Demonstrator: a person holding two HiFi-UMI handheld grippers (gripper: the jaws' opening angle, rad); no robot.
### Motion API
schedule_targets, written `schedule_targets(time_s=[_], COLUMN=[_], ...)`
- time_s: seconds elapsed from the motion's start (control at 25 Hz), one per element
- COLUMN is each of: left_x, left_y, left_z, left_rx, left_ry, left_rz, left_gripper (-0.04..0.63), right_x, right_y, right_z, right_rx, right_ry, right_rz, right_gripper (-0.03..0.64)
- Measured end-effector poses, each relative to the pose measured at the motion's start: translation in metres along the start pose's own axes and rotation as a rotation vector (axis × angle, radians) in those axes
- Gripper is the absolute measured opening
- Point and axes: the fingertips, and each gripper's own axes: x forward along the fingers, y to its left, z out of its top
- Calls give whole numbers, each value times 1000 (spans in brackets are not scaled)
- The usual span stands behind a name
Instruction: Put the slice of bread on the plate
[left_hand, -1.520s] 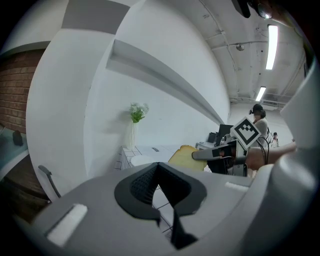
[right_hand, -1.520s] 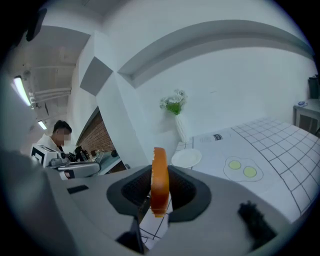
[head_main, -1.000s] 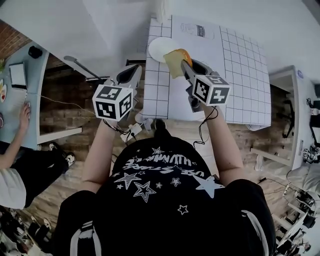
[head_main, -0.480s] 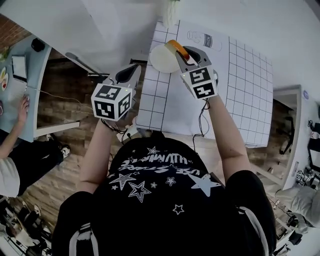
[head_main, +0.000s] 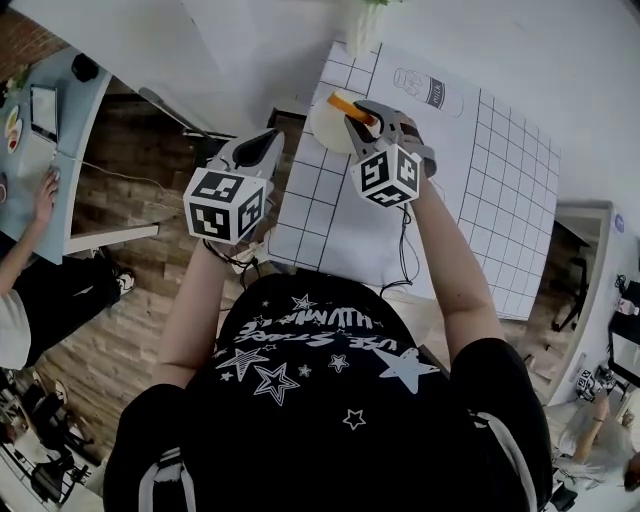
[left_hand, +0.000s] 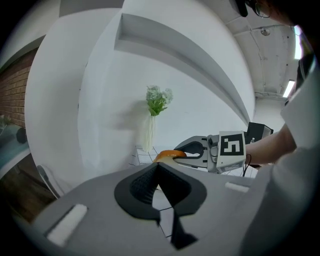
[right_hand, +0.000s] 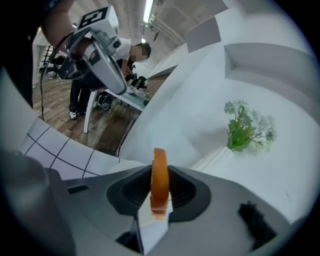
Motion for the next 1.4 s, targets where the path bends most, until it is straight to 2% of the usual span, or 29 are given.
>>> schedule_targets(time_s=[0.32,0.6,0.84,1.24,1.4], left_x=[-3,-8,-12,-25,-30], left_y=[6,4,2,3,3], left_z=[-8,-18,-24,-29,-28], left_rx=[-30,-36,-35,-31,-28], left_ry=[9,25,37,36,32], left_rz=[24,19,14,10,0], left_gripper=[9,9,9,9,9], right_x=[-1,1,5,6,-2], right_y=[39,72,93,103,95], right_z=[1,-9,-17,-18,-13], right_rx=[-10,-55,13,55,101], right_ry=[-24,1,31,73,78], right_rz=[145,159,224,231,190], right_gripper=[98,100,137,152,152])
